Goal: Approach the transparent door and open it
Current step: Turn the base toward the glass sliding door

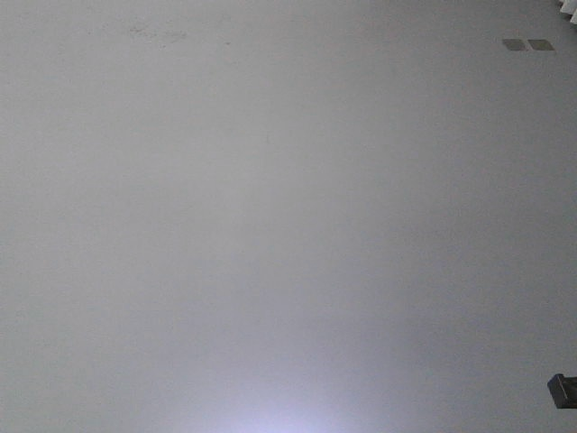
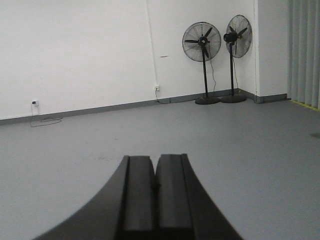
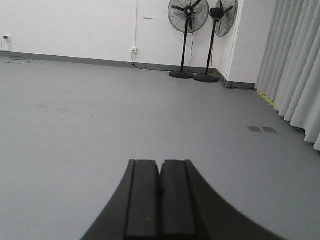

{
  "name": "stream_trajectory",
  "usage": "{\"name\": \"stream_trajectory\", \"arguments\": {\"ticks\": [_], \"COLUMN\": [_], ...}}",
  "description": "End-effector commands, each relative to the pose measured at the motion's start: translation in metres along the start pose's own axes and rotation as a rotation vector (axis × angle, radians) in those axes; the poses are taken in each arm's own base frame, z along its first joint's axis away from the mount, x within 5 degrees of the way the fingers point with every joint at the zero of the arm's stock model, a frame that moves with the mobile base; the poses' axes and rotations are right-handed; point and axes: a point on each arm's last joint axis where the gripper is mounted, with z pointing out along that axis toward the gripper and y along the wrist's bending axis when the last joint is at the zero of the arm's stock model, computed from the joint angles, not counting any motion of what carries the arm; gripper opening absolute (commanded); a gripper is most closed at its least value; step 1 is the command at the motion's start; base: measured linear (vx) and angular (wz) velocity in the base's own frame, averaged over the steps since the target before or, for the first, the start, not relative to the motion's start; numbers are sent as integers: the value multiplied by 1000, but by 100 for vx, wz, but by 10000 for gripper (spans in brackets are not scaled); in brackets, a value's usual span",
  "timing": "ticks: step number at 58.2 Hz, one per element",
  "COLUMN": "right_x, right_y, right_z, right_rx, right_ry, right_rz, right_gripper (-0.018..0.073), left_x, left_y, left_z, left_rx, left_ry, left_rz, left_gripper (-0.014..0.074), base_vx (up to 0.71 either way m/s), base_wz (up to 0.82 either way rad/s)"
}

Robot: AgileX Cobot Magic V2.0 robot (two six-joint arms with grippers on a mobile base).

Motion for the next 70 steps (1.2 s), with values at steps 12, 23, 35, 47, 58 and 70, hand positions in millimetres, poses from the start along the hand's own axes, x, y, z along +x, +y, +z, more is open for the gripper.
{"name": "stream_trajectory", "arguments": {"ticks": [12,23,35,47,58,70], "right_x": [-7,-7,-7,-7,-7,-7], "right_y": [-1,-1,-1,-1,-1,-1], "right_z": [-1,-1,-1,-1,-1,-1], "right_rx": [11,11,11,11,11,11], "right_ry": [-96,-96,-96,-96,-96,-96], "right_rz": [-14,-14,-14,-14,-14,-14], "right_gripper": [-6,-6,-6,-6,-6,-6], "left_x": [-3,-3,-3,-3,-3,-3], "left_y": [0,0,0,0,0,0], "left_z": [0,0,0,0,0,0], "left_rx": [1,1,1,1,1,1], "left_ry": [-73,-73,-73,-73,-73,-73], "left_rz": [-20,-20,-20,-20,-20,-20], "left_gripper": [-6,-6,-6,-6,-6,-6], "base_vx": [0,0,0,0,2,7], "base_wz": [0,0,0,-1,-1,-3]}}
